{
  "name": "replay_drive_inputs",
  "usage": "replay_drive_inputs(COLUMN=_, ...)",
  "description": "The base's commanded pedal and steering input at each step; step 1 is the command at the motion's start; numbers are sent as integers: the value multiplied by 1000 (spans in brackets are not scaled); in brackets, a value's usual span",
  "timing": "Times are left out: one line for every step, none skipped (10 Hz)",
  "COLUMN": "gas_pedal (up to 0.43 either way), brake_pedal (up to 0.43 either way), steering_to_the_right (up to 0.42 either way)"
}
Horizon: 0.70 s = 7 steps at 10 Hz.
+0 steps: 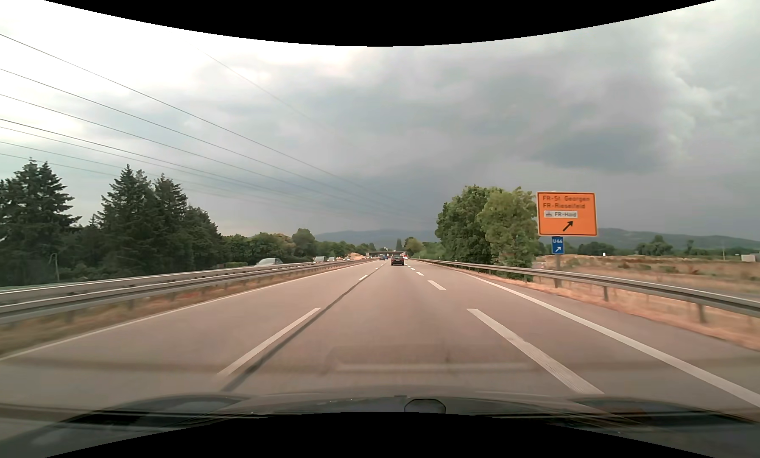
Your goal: Follow the waypoints while adhering to traffic rules and regulations
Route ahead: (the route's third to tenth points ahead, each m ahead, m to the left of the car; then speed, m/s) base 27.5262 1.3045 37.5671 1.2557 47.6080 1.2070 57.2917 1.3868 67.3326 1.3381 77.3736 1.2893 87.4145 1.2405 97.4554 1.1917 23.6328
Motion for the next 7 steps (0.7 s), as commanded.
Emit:
replay_drive_inputs(gas_pedal=138, brake_pedal=0, steering_to_the_right=0)
replay_drive_inputs(gas_pedal=138, brake_pedal=0, steering_to_the_right=0)
replay_drive_inputs(gas_pedal=138, brake_pedal=0, steering_to_the_right=0)
replay_drive_inputs(gas_pedal=138, brake_pedal=0, steering_to_the_right=0)
replay_drive_inputs(gas_pedal=138, brake_pedal=0, steering_to_the_right=0)
replay_drive_inputs(gas_pedal=138, brake_pedal=0, steering_to_the_right=0)
replay_drive_inputs(gas_pedal=138, brake_pedal=0, steering_to_the_right=0)
